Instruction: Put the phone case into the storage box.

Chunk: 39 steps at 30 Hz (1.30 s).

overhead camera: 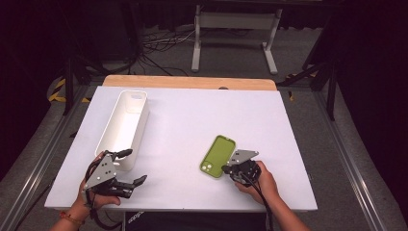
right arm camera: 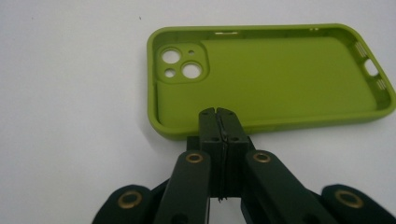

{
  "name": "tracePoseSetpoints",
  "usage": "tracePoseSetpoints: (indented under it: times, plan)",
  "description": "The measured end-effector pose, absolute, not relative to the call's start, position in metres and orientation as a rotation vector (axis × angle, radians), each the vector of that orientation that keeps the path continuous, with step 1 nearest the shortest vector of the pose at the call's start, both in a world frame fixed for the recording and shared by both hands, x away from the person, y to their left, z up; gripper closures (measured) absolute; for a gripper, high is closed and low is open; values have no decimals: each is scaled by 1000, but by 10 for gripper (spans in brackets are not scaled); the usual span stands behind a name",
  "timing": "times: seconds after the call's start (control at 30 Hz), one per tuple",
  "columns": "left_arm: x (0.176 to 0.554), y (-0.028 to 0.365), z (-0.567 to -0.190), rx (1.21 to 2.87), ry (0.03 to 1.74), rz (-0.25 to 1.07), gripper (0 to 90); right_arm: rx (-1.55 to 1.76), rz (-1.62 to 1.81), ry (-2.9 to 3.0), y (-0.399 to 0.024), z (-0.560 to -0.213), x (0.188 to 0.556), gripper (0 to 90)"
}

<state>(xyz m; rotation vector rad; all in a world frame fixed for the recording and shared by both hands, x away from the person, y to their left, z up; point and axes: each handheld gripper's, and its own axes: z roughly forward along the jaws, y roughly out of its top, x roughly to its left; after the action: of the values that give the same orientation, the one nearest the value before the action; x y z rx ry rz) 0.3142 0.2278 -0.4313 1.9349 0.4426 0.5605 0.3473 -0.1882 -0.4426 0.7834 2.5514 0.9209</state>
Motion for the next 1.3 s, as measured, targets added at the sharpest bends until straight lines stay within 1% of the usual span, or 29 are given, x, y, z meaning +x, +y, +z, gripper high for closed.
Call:
tracePoseSetpoints:
  times: [0.53,0.73,0.83,1.03,1.17,1.2,1.3]
  plan:
    - [315,225,-433,1932,439,555,76,708,915,2555,-142,-447,358,900]
    - [316,225,-433,1939,436,552,77,676,888,2563,-128,-446,368,900]
    - [317,225,-434,1945,436,545,76,661,883,2569,-118,-444,378,900]
    - [316,226,-433,1940,442,544,76,649,915,2553,-120,-439,382,900]
    - [317,225,-433,1941,441,542,76,660,953,2494,-131,-426,390,900]
    - [317,225,-433,1947,435,543,76,681,968,2461,-139,-420,400,900]
    - [317,224,-434,1948,436,542,77,730,964,2415,-150,-415,416,900]
